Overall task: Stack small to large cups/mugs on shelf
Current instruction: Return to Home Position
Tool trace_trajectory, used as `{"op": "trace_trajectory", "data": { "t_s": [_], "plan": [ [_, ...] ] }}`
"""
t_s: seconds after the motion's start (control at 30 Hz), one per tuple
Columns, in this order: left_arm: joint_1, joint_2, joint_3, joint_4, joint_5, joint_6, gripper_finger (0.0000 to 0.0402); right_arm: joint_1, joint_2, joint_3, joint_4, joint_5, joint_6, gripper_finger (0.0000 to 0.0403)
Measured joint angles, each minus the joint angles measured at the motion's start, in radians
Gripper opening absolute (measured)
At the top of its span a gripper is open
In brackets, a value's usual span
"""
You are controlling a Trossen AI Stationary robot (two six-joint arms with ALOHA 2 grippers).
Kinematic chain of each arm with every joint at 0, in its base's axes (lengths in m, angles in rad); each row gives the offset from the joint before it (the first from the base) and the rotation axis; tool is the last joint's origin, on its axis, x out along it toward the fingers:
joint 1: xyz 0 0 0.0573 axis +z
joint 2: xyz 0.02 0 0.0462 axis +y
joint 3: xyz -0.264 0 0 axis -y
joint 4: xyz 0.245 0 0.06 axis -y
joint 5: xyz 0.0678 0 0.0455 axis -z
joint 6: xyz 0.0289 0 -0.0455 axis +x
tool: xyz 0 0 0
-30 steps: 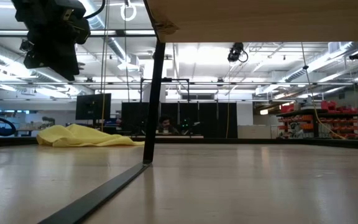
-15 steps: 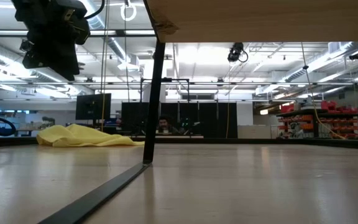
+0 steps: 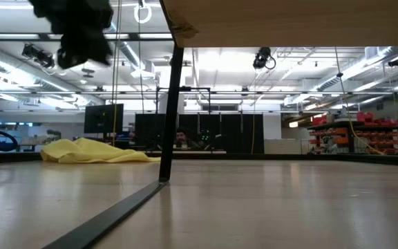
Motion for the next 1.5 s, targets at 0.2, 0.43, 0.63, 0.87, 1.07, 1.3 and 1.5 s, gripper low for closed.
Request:
{"op": "trace_trajectory", "data": {
  "t_s": [0.2,0.43,0.63,0.87,1.07,1.3,1.5],
  "plan": [
    [-0.006,-0.078,0.087,0.183,0.083,0.172,0.0107,0.135,0.004,-0.006,0.218,-0.019,-0.178,0.0091],
    [-0.048,-0.226,0.247,0.199,0.085,0.403,0.0107,0.264,0.002,-0.102,0.415,0.004,-0.259,0.0091],
    [-0.052,-0.328,0.238,0.184,0.083,0.426,0.0107,0.322,-0.121,-0.391,0.718,-0.002,-0.319,0.0091],
    [-0.052,-0.39,0.136,0.204,0.082,0.426,0.0107,0.302,-0.399,-0.909,1.244,-0.076,-0.394,0.0091],
    [-0.035,-0.395,0.109,0.213,0.067,0.441,0.0107,0.137,-0.609,-1.227,1.505,-0.211,-0.37,0.0091],
    [0.006,-0.481,0.103,0.218,0.067,0.476,0.0107,-0.054,-0.815,-1.463,1.617,-0.322,-0.326,0.0091],
    [0.031,-0.633,0.1,0.218,0.067,0.491,0.0107,-0.142,-0.976,-1.576,1.626,-0.348,-0.307,0.0091]
  ]
}}
